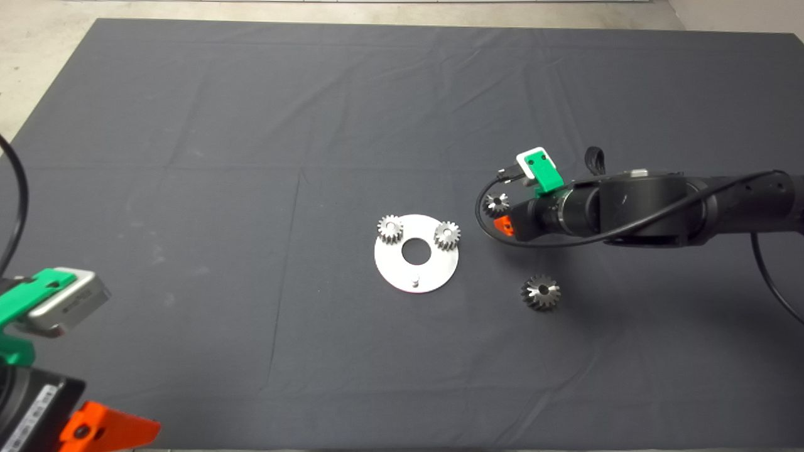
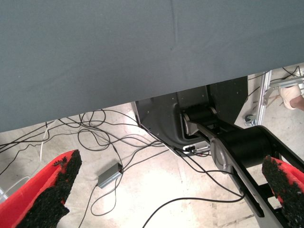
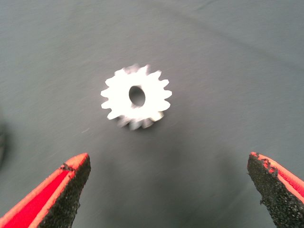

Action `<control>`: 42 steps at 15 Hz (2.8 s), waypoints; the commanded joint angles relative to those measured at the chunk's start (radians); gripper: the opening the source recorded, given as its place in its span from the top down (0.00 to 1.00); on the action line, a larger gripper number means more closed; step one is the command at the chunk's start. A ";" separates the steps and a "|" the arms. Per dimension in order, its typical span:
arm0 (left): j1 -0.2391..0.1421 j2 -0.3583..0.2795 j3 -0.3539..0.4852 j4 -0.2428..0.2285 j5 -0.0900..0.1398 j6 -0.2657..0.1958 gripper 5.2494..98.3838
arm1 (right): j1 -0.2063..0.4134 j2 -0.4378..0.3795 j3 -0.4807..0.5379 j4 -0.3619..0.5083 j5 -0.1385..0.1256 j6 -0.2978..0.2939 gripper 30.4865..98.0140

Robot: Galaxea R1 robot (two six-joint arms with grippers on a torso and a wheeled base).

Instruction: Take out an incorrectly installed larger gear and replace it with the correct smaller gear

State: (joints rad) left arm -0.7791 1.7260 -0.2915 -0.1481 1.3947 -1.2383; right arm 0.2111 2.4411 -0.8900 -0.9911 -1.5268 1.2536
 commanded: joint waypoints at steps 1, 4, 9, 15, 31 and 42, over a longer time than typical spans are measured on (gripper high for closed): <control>-0.008 0.001 0.014 -0.016 0.001 0.000 0.01 | 0.024 0.005 -0.032 0.017 -0.049 0.003 0.14; -0.008 0.001 0.014 -0.017 0.001 0.000 0.01 | 0.024 0.015 -0.061 0.017 -0.047 0.026 0.09; -0.008 0.001 0.014 -0.017 0.001 0.000 0.01 | 0.024 0.066 -0.085 0.017 -0.033 0.021 0.05; -0.008 0.001 0.014 -0.016 0.001 -0.001 0.01 | 0.021 0.059 -0.090 0.010 0.029 0.026 0.01; -0.008 0.005 0.014 -0.018 0.001 0.000 0.01 | 0.007 0.059 -0.116 -0.083 0.094 0.090 0.01; -0.008 0.004 0.014 -0.018 -0.002 0.000 0.01 | -0.025 0.063 -0.154 -0.120 0.172 0.132 0.02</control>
State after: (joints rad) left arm -0.7791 1.7282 -0.2915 -0.1485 1.3940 -1.2382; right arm 0.1694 2.5030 -1.0521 -1.0834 -1.3594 1.3777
